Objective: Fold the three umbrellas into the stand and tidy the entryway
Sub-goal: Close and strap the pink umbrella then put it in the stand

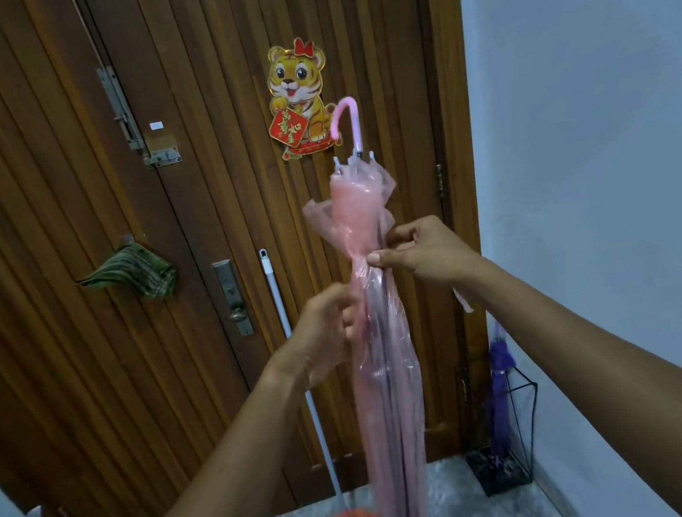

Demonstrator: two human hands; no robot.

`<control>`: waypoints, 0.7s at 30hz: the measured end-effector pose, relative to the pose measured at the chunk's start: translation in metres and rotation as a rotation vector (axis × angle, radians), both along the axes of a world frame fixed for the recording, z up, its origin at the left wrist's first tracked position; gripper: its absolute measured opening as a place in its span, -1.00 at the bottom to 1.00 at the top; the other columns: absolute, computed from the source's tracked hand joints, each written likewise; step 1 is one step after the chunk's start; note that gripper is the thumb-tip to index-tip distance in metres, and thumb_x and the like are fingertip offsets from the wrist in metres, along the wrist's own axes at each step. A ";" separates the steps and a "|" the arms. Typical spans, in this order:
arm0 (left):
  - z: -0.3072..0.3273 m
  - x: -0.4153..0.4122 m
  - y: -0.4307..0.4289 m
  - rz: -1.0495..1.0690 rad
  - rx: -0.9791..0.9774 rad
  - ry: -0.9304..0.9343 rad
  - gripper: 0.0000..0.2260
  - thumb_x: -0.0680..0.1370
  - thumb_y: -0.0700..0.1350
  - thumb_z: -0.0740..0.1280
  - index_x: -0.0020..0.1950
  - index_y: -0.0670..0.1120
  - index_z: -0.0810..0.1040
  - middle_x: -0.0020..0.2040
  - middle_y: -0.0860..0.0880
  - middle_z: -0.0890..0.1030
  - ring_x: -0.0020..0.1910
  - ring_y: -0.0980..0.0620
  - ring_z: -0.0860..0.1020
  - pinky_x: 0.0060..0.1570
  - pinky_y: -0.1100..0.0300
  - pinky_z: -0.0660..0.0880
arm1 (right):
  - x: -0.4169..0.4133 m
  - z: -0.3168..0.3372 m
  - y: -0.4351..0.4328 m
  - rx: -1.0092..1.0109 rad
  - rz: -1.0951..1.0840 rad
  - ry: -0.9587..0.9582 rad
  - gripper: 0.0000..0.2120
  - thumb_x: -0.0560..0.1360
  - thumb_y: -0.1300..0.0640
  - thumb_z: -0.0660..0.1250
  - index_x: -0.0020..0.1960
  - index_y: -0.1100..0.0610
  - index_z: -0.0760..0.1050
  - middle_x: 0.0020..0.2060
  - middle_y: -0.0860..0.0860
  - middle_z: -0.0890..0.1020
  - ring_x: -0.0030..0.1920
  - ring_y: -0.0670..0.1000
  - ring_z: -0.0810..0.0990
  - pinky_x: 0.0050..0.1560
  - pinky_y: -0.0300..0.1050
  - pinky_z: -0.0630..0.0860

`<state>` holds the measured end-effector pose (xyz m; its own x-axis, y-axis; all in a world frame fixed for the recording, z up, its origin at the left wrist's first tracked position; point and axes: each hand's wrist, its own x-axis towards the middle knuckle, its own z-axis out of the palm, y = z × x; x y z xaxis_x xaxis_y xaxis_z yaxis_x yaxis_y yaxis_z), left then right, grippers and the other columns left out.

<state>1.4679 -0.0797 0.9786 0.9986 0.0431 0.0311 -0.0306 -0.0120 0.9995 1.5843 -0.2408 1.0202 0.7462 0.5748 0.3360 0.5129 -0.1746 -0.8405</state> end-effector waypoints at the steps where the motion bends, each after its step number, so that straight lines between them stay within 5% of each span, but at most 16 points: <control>1: -0.001 0.005 -0.008 0.078 0.106 -0.018 -0.56 0.42 0.02 0.49 0.25 -0.06 0.51 0.04 -0.02 0.61 0.04 0.04 0.60 0.13 0.02 0.54 | -0.004 -0.003 0.005 0.007 -0.021 -0.028 -0.50 0.44 -0.04 0.54 0.30 0.15 0.59 0.06 -0.04 0.72 0.08 -0.11 0.69 0.20 -0.08 0.59; 4: -0.014 0.026 -0.021 0.362 0.229 -0.092 -0.21 0.17 0.03 0.69 0.35 0.07 0.46 0.19 0.03 0.65 0.17 0.04 0.63 0.14 -0.01 0.61 | -0.018 -0.004 0.021 -0.041 -0.015 -0.116 -0.42 0.43 -0.12 0.52 0.35 0.13 0.55 0.06 -0.03 0.73 0.03 -0.14 0.70 0.14 -0.09 0.63; 7: -0.010 0.014 -0.028 0.430 0.158 -0.143 -0.72 0.40 -0.28 0.45 0.06 -0.07 0.56 -0.21 0.03 0.59 -0.27 0.14 0.60 -0.36 0.32 0.53 | -0.019 0.004 0.020 -0.144 -0.125 -0.261 -0.44 0.38 -0.26 0.51 0.22 0.09 0.64 0.04 -0.04 0.72 0.00 -0.08 0.69 0.11 -0.02 0.65; 9: -0.007 0.012 -0.021 0.440 0.137 -0.119 -0.80 0.41 -0.36 0.32 -0.13 -0.06 0.50 -0.35 0.03 0.43 -0.44 0.17 0.44 -0.50 0.34 0.37 | -0.014 0.008 0.013 -0.126 -0.130 -0.284 -0.62 0.41 -0.25 0.49 -0.07 0.07 0.71 -0.19 0.01 0.72 -0.17 -0.02 0.69 0.00 0.03 0.67; 12: 0.001 0.005 -0.014 0.381 0.040 -0.099 -0.73 0.28 -0.33 0.28 -0.04 -0.21 0.55 -0.35 -0.04 0.41 -0.36 0.02 0.43 -0.35 0.13 0.40 | -0.013 0.012 0.000 -0.097 0.102 -0.195 -0.62 0.47 -0.19 0.46 -0.20 0.14 0.68 -0.30 0.30 0.57 -0.31 0.15 0.49 -0.15 0.02 0.55; 18: 0.007 -0.006 -0.009 -0.064 -0.443 -0.069 -0.70 0.22 -0.38 0.12 -0.12 -0.15 0.42 -0.39 -0.01 0.36 -0.46 0.06 0.37 -0.33 0.17 0.45 | -0.008 0.012 -0.019 -0.071 0.256 0.020 -0.66 0.51 -0.10 0.45 -0.03 0.20 0.67 -0.43 0.01 0.40 -0.45 -0.03 0.30 -0.38 -0.16 0.26; 21: 0.011 -0.009 -0.014 -0.328 -0.473 -0.024 -0.66 0.26 -0.32 0.05 -0.06 -0.18 0.49 -0.33 -0.07 0.51 -0.38 0.02 0.51 -0.15 0.11 0.51 | -0.008 0.008 -0.022 -0.036 0.372 0.214 -0.58 0.48 -0.11 0.45 0.16 0.19 0.62 -0.37 0.07 0.44 -0.43 0.03 0.35 -0.39 -0.22 0.27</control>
<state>1.4587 -0.0939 0.9894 0.9613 -0.2537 0.1069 0.0195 0.4500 0.8928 1.5759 -0.2631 1.0281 0.5366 0.8263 0.1712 0.3613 -0.0417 -0.9315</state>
